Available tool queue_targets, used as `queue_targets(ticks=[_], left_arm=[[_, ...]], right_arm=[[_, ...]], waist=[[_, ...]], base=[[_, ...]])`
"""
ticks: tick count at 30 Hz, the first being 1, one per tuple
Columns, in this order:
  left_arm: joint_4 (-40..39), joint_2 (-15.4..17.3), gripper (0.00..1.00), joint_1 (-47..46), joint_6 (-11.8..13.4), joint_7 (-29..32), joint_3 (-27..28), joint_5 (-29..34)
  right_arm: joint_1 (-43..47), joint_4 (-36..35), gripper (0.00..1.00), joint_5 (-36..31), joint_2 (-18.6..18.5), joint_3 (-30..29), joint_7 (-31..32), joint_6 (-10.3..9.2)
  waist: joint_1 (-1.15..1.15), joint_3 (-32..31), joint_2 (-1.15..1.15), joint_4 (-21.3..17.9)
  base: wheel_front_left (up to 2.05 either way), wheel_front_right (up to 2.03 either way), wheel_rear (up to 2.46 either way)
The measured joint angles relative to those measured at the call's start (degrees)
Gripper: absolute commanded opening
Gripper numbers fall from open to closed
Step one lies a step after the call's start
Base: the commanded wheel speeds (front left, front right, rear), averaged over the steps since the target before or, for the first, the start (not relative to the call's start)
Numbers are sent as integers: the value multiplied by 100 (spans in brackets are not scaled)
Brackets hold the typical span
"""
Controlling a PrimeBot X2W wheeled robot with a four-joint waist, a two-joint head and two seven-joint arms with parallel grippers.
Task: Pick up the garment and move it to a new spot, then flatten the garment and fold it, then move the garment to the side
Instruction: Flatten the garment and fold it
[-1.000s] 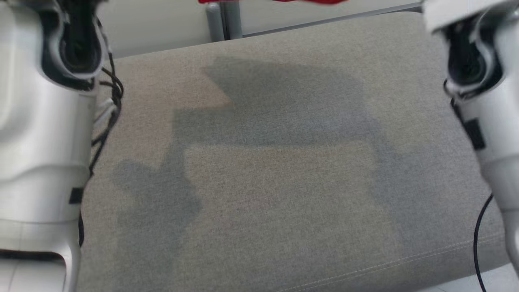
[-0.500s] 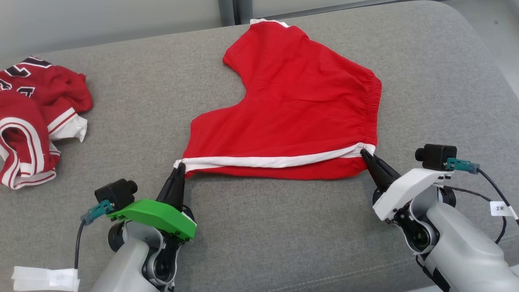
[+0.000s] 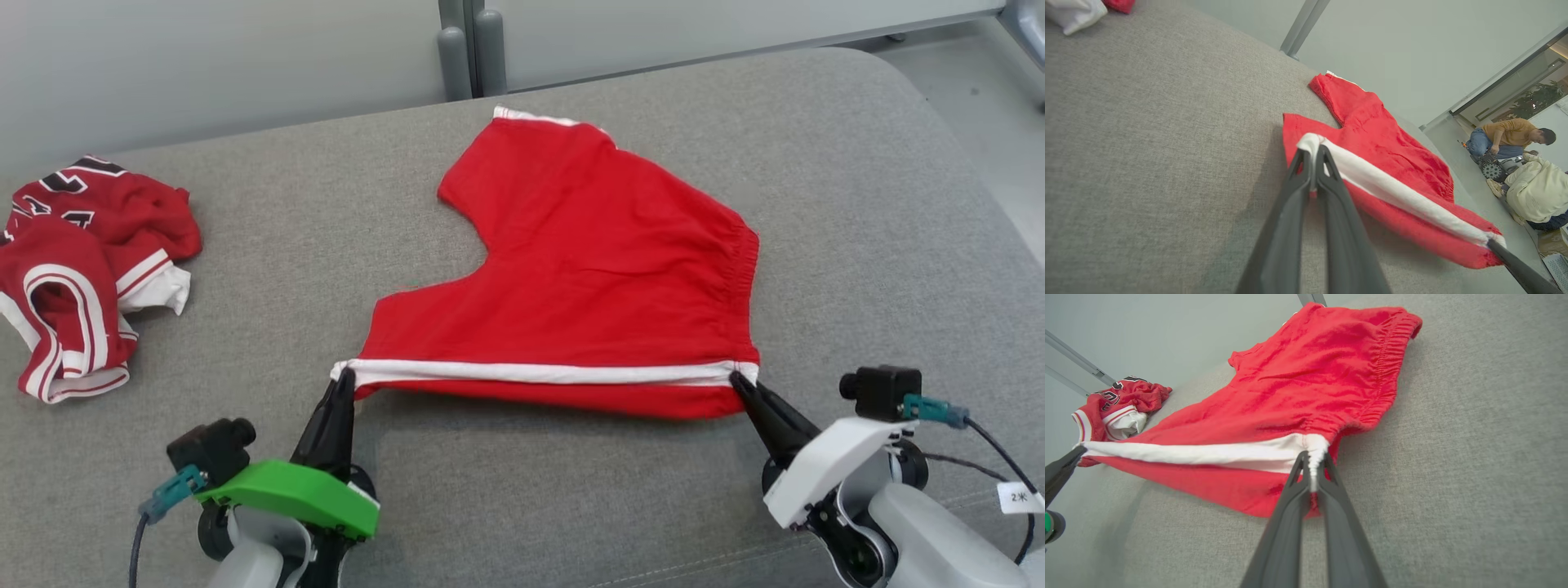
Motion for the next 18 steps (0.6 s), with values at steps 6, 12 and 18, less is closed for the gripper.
queue_targets(ticks=[6,12,18], left_arm=[[-444,5,0,664,57,0,220,245],[-625,-2,0,1210,59,0,136,369],[-789,-2,0,1369,81,-1,103,595]], right_arm=[[461,-176,0,16,-90,34,-87,5],[681,-277,0,14,-179,88,-99,5],[698,-299,0,-101,-321,220,-99,5]], waist=[[0,-178,0,1],[0,-280,0,72],[0,-277,0,89]], base=[[0,0,0],[0,0,0],[0,0,0]])
